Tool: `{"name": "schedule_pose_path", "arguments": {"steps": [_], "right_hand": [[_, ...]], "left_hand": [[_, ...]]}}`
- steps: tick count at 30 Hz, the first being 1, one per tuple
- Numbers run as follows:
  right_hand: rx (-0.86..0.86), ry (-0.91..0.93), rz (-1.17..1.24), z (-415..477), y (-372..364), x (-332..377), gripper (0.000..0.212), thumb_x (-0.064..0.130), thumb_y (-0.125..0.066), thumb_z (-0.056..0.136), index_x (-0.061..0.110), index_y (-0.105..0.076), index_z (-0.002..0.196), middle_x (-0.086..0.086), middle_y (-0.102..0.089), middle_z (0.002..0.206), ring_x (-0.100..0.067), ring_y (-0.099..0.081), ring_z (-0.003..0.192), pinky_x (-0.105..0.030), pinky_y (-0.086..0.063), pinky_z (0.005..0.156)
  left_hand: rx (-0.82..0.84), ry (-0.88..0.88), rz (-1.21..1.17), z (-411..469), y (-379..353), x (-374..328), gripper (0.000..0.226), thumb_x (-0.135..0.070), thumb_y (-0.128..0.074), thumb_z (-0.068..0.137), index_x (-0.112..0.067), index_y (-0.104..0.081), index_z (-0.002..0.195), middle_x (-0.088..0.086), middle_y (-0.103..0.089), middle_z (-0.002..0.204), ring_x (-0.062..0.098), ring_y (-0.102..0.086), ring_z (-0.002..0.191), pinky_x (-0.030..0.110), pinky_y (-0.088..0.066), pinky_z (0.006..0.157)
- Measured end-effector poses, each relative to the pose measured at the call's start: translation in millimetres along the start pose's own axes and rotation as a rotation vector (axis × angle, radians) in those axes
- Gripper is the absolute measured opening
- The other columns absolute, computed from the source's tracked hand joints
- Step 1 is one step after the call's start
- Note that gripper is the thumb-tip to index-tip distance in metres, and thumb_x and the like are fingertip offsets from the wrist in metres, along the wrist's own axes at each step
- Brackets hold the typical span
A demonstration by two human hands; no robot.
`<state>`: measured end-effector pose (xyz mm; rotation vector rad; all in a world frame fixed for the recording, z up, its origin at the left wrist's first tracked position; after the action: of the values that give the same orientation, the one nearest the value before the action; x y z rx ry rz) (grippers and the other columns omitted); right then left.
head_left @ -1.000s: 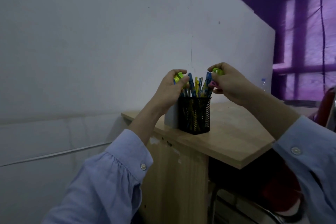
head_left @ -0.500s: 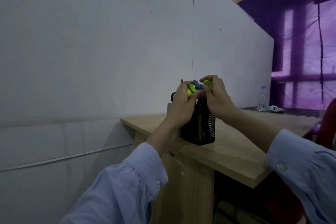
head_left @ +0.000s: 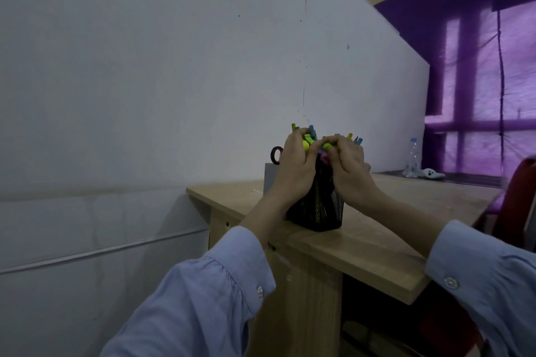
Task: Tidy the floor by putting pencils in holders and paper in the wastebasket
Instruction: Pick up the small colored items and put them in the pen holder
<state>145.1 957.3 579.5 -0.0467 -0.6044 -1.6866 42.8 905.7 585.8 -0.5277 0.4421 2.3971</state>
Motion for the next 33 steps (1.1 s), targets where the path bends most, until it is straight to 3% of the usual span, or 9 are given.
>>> {"name": "schedule_pose_path", "arguments": {"steps": [3, 7, 12, 18, 21, 24, 28, 31, 33], "right_hand": [[-0.001, -0.020, 0.016, 0, 2, -2, 0.024, 0.022, -0.029, 0.103, 0.024, -0.053, 0.107, 0.004, -0.048, 0.104, -0.019, -0.041, 0.106, -0.044, -0.032, 0.091], [0.015, -0.030, 0.031, -4, 5, -5, 0.026, 0.024, -0.030, 0.103, 0.018, -0.054, 0.112, 0.008, -0.044, 0.101, -0.023, -0.041, 0.113, -0.052, -0.035, 0.098], [0.030, -0.025, 0.059, -8, 5, -5, 0.024, 0.026, -0.031, 0.103, 0.018, -0.047, 0.120, 0.026, -0.038, 0.096, -0.020, -0.041, 0.115, -0.053, -0.034, 0.102], [0.048, 0.000, -0.007, -10, 6, -5, 0.025, 0.025, -0.032, 0.103, 0.015, -0.051, 0.116, 0.009, -0.046, 0.107, -0.018, -0.041, 0.114, -0.051, -0.033, 0.101], [0.065, 0.041, -0.070, -9, 5, -5, 0.028, 0.024, -0.031, 0.103, 0.014, -0.055, 0.115, 0.006, -0.050, 0.108, -0.012, -0.038, 0.108, -0.045, -0.035, 0.096], [0.071, 0.059, -0.107, -9, 6, -3, 0.029, 0.022, -0.032, 0.103, 0.013, -0.056, 0.117, -0.001, -0.056, 0.114, -0.013, -0.040, 0.109, -0.041, -0.033, 0.093], [0.088, 0.086, -0.154, -10, 7, 0, 0.032, 0.020, -0.033, 0.103, 0.011, -0.057, 0.122, -0.007, -0.060, 0.117, -0.022, -0.044, 0.113, -0.047, -0.037, 0.096], [0.080, 0.113, -0.172, -12, 7, 4, 0.033, 0.020, -0.033, 0.103, 0.010, -0.052, 0.129, -0.006, -0.058, 0.116, -0.023, -0.045, 0.113, -0.048, -0.038, 0.096], [0.069, 0.124, -0.155, -14, 7, 6, 0.032, 0.019, -0.034, 0.103, 0.009, -0.049, 0.129, 0.000, -0.052, 0.110, -0.025, -0.046, 0.111, -0.050, -0.039, 0.096]], "left_hand": [[0.019, 0.013, 0.000, 4, -5, -1, 0.034, -0.025, -0.043, 0.099, -0.004, -0.044, 0.126, 0.012, -0.051, 0.123, 0.019, -0.049, 0.109, 0.018, -0.034, 0.087], [0.044, 0.006, 0.031, 1, -8, 1, 0.033, -0.026, -0.042, 0.100, -0.005, -0.045, 0.126, 0.009, -0.049, 0.124, 0.010, -0.043, 0.106, 0.014, -0.029, 0.086], [0.024, -0.019, 0.055, -2, -8, 1, 0.028, -0.024, -0.041, 0.100, -0.003, -0.050, 0.117, 0.010, -0.053, 0.115, 0.011, -0.044, 0.099, 0.016, -0.030, 0.080], [-0.013, -0.034, 0.016, -6, -4, -1, 0.019, -0.022, -0.037, 0.101, -0.011, -0.048, 0.091, -0.002, -0.049, 0.086, 0.015, -0.046, 0.083, 0.016, -0.033, 0.068], [-0.033, -0.038, 0.003, -8, -3, -1, 0.020, -0.019, -0.035, 0.101, -0.011, -0.045, 0.086, -0.001, -0.045, 0.082, 0.018, -0.044, 0.081, 0.024, -0.032, 0.072], [-0.042, -0.043, 0.029, -9, -3, 0, 0.020, -0.019, -0.034, 0.101, -0.009, -0.047, 0.088, 0.005, -0.048, 0.088, 0.022, -0.046, 0.086, 0.027, -0.035, 0.076], [-0.077, -0.063, 0.086, -11, -2, 1, 0.022, -0.016, -0.036, 0.101, -0.005, -0.053, 0.093, 0.007, -0.046, 0.099, 0.016, -0.040, 0.094, 0.019, -0.029, 0.081], [-0.087, -0.052, 0.101, -9, -1, 2, 0.027, -0.015, -0.035, 0.100, -0.001, -0.054, 0.114, 0.011, -0.042, 0.113, 0.019, -0.042, 0.103, 0.022, -0.033, 0.091], [-0.078, -0.039, 0.076, -7, 0, 1, 0.033, -0.014, -0.034, 0.100, -0.005, -0.045, 0.130, 0.006, -0.035, 0.114, 0.018, -0.043, 0.104, 0.023, -0.036, 0.092]]}}
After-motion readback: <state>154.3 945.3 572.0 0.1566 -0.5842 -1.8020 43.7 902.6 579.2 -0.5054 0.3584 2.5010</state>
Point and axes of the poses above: each hand's wrist, its own z-axis towards the middle knuckle, its own y-axis out of the back of the hand, x = y × z, the point moved 4 cm from there along z, towards the middle knuckle
